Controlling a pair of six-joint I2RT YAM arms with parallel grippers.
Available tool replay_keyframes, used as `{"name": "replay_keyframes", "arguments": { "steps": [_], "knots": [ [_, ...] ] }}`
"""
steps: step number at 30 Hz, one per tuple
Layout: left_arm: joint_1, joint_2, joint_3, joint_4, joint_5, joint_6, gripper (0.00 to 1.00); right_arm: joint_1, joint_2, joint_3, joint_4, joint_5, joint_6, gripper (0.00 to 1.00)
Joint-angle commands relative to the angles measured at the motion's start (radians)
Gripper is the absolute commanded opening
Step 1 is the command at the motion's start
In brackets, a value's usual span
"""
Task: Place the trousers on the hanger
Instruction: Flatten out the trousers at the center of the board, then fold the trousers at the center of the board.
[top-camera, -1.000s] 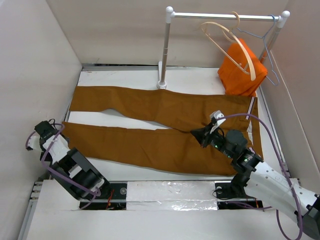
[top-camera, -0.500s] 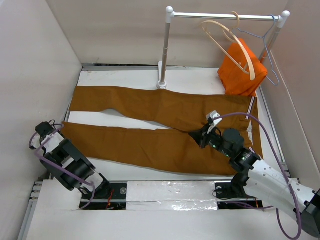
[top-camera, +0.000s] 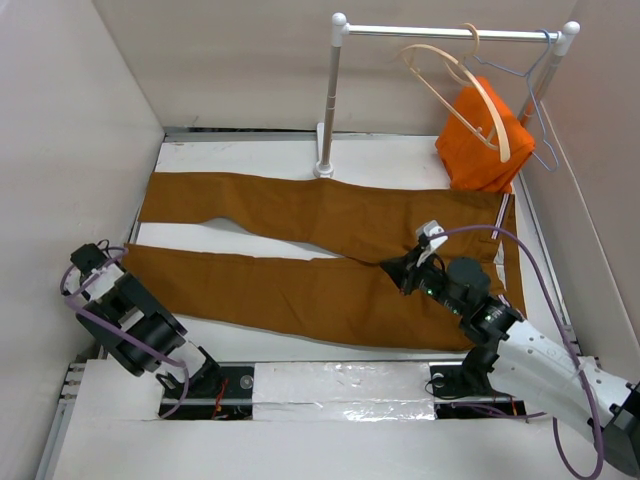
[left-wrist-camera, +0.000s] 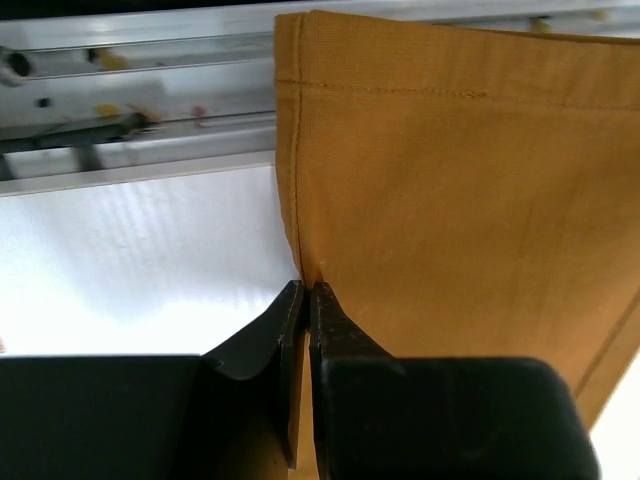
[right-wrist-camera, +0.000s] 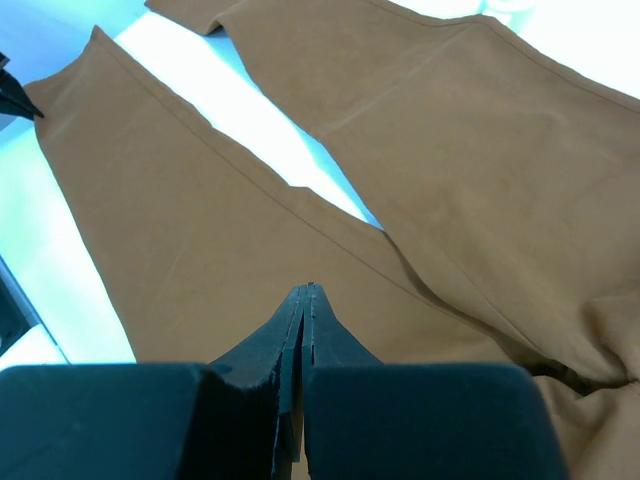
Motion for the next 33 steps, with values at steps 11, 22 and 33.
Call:
{"name": "replay_keyframes", "arguments": {
  "steps": [11, 22, 33],
  "knots": [
    [-0.210, -0.473, 0.022, 0.053, 0.173, 0.015, 0.00, 0.008, -0.035, 0.031, -0.070, 0.327, 0.073, 0.28],
    [-0.296, -0.898, -0.128, 0.154, 0.394, -0.023, 0.00, -0.043, -0.101, 0.037, -0.416, 0.780, 0.335, 0.69],
    [-0.330, -1.096, -0.214, 0.231, 0.572, 0.035, 0.00, -0.826, 0.227, 0.014, -0.128, 0.168, 0.303, 0.54]
  ]
}}
